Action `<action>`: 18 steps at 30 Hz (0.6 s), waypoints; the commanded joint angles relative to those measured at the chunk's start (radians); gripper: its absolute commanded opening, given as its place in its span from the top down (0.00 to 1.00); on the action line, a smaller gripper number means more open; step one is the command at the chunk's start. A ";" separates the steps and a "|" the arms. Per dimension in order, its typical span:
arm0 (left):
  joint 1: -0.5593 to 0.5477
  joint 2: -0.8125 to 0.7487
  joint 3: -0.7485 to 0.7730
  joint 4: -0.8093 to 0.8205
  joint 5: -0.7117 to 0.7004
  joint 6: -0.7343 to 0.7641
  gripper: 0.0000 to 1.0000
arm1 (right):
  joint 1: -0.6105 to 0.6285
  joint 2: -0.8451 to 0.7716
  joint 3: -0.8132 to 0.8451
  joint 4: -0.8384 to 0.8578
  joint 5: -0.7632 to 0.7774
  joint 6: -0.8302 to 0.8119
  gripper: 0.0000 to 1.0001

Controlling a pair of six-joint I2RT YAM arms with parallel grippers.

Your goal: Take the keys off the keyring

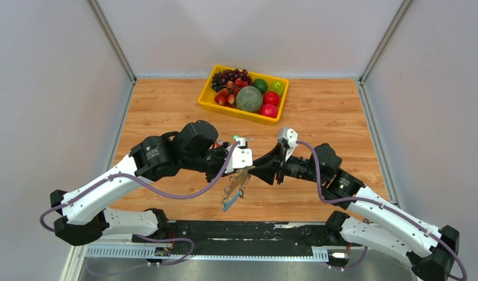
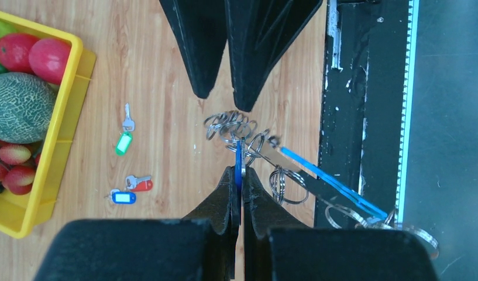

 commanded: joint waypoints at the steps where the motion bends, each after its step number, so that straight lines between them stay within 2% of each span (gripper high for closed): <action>1: -0.006 -0.029 0.003 0.054 0.024 0.031 1.00 | 0.010 0.021 0.029 0.107 -0.147 -0.040 0.62; 7: -0.007 -0.028 0.002 0.054 0.036 0.030 1.00 | 0.036 0.018 0.021 0.143 -0.207 -0.068 0.62; 18: -0.017 -0.018 0.012 0.053 0.046 0.032 1.00 | 0.057 0.055 0.051 0.150 -0.198 -0.101 0.62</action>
